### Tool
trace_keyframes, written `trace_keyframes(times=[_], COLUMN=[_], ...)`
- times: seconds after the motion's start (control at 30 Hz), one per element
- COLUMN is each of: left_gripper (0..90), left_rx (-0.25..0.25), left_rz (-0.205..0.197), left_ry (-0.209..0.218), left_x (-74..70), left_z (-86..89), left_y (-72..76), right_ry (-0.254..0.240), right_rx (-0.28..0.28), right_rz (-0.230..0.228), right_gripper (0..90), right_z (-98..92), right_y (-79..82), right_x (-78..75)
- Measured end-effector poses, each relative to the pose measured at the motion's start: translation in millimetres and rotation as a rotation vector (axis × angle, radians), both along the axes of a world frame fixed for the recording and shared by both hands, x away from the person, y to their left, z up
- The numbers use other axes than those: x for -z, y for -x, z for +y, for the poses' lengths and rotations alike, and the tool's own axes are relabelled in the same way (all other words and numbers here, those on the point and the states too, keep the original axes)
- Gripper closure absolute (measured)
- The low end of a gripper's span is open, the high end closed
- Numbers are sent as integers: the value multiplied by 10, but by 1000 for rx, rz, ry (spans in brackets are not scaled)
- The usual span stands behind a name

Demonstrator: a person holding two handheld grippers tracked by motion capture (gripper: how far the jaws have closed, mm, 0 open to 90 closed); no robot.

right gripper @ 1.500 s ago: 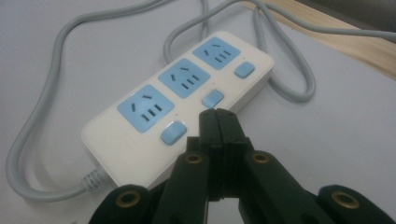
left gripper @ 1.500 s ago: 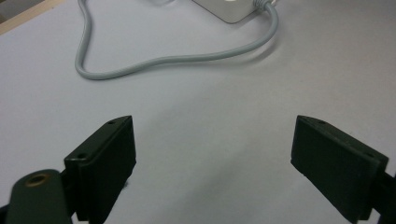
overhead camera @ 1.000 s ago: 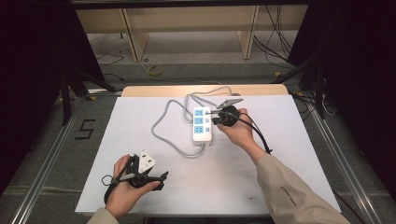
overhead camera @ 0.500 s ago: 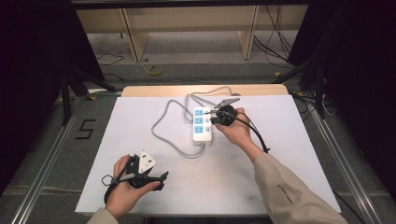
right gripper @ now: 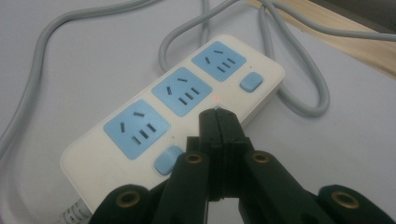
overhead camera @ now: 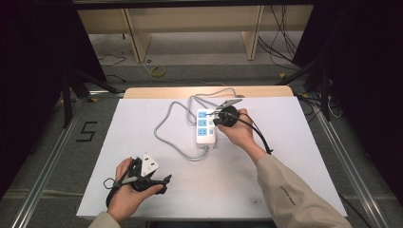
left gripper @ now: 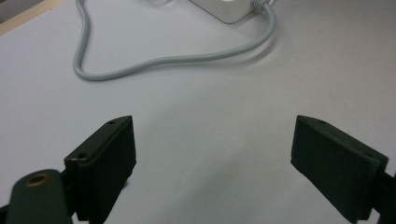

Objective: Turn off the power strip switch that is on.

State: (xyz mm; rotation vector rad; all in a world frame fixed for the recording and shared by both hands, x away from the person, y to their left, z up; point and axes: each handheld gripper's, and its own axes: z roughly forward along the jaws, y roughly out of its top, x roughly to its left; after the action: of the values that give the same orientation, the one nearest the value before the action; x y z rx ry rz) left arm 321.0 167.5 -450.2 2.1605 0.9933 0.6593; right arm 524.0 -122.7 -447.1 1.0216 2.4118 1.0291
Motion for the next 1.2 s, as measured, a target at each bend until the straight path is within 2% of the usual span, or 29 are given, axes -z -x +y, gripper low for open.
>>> trace_keyframes(times=[0.77, 1.2], left_gripper=[137, 137], left_rx=[6, 7], left_rz=[-1, -1], left_ry=[1, 1], left_x=[0, -1], left_z=[-3, -6], left_y=[-2, -3], right_ry=[6, 11], right_rx=[3, 0], right_rz=[10, 5], right_gripper=[900, 900], right_z=[105, 172], right_y=[-100, -153], right_x=[87, 88])
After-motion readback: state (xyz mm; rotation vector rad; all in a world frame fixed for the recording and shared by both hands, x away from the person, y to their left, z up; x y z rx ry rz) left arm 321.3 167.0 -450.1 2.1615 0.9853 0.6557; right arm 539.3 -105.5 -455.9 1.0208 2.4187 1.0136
